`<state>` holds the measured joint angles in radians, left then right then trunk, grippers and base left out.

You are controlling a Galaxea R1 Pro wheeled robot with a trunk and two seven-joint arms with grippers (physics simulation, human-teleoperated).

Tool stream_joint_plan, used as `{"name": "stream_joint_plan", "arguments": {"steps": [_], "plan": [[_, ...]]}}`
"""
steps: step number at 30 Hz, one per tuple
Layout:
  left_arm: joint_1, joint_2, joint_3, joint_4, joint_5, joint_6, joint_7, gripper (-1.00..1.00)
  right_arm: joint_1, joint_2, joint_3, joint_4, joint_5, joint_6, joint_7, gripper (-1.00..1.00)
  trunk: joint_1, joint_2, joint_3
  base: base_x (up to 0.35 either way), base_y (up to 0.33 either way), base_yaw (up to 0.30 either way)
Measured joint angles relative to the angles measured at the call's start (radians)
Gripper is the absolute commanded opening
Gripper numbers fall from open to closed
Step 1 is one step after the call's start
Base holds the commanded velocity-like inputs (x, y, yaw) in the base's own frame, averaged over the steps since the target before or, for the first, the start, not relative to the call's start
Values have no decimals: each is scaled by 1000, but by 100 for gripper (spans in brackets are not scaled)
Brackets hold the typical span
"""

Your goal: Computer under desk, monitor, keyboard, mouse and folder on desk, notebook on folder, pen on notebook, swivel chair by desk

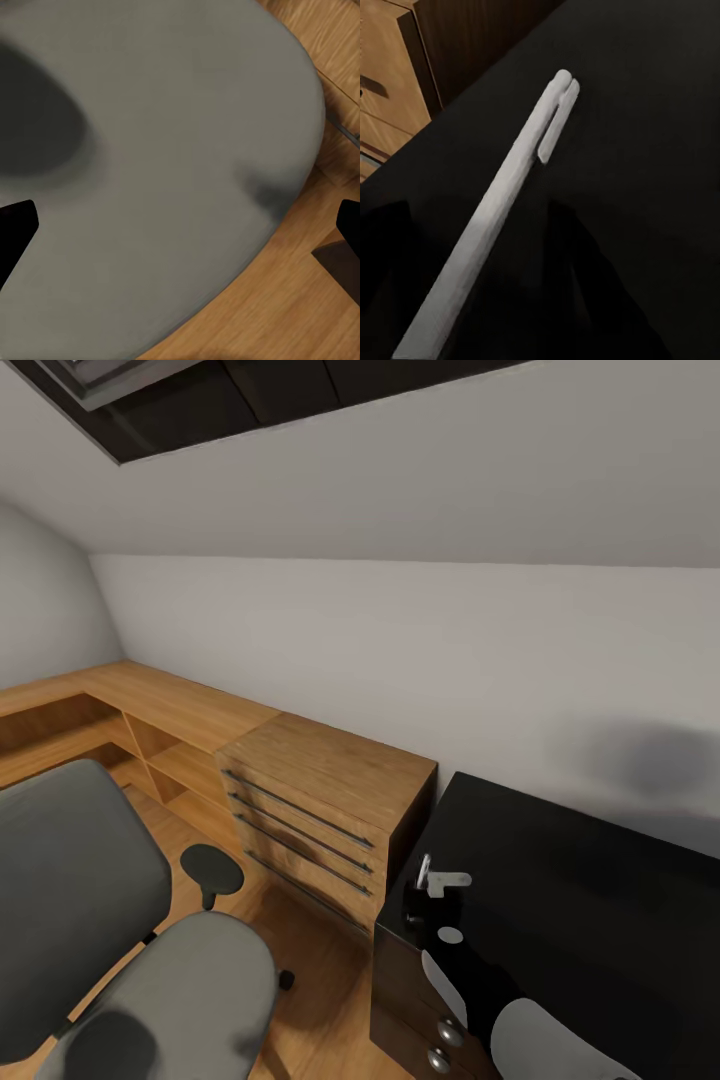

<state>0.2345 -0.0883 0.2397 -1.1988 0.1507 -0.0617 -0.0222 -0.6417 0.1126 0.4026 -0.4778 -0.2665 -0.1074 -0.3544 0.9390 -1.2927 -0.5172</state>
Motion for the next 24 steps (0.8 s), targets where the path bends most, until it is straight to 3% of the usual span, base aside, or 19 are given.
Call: {"name": "stream_joint_plan", "arguments": {"steps": [10,24], "plan": [[0,0,0,0,0,0,0,100,0,-1,1,-4,-3,7,2,-100,0,0,0,0,0,0],[0,0,0,1,0,-1,0,100,1,-1,-1,-58,-9,115,7,-100,0,0,0,0,0,0]]}}
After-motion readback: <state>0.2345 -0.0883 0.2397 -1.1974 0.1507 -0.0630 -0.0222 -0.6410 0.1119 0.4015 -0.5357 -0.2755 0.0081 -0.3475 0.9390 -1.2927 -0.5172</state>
